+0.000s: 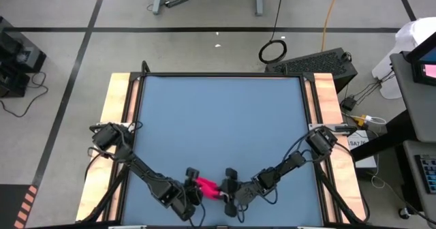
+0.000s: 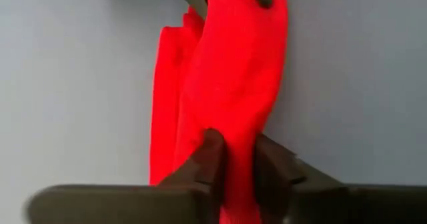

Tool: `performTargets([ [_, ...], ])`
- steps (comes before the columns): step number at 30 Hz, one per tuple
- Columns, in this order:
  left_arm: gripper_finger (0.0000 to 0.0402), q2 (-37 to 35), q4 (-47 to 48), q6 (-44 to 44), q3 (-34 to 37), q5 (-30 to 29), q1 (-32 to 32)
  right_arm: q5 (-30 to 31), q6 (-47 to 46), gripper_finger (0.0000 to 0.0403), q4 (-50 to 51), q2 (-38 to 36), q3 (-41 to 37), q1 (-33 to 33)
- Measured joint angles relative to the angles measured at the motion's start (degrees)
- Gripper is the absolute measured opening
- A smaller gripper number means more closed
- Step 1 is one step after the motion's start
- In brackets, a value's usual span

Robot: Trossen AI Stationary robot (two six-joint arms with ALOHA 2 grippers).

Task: Roll towel
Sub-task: Roll the red towel

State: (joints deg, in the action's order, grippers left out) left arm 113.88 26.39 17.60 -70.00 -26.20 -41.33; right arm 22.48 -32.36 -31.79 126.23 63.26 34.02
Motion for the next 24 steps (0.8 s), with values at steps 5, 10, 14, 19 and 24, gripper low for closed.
performTargets([
  [5,0.0027,-0.1,-0.8,0.0,-0.2,4.1,1.8,3.5,11.4,0.0170,1.7,-1.4,-0.2,1.9],
  [10,0.0040,-0.2,-0.7,1.5,-0.2,9.1,3.8,9.9,22.6,0.0226,3.7,-4.5,-0.2,5.6],
  [14,0.0059,-0.1,-0.4,1.6,-1.0,14.0,5.8,15.3,32.1,0.0250,3.4,-4.8,-0.1,8.7],
  [19,0.0050,0.0,-0.5,1.4,-2.9,21.0,9.4,18.3,32.7,0.0252,2.6,-3.7,-0.1,9.4],
  [24,0.0045,0.1,-0.7,1.6,-3.4,28.8,13.2,22.2,29.8,0.0251,3.0,-2.5,-0.1,8.5],
])
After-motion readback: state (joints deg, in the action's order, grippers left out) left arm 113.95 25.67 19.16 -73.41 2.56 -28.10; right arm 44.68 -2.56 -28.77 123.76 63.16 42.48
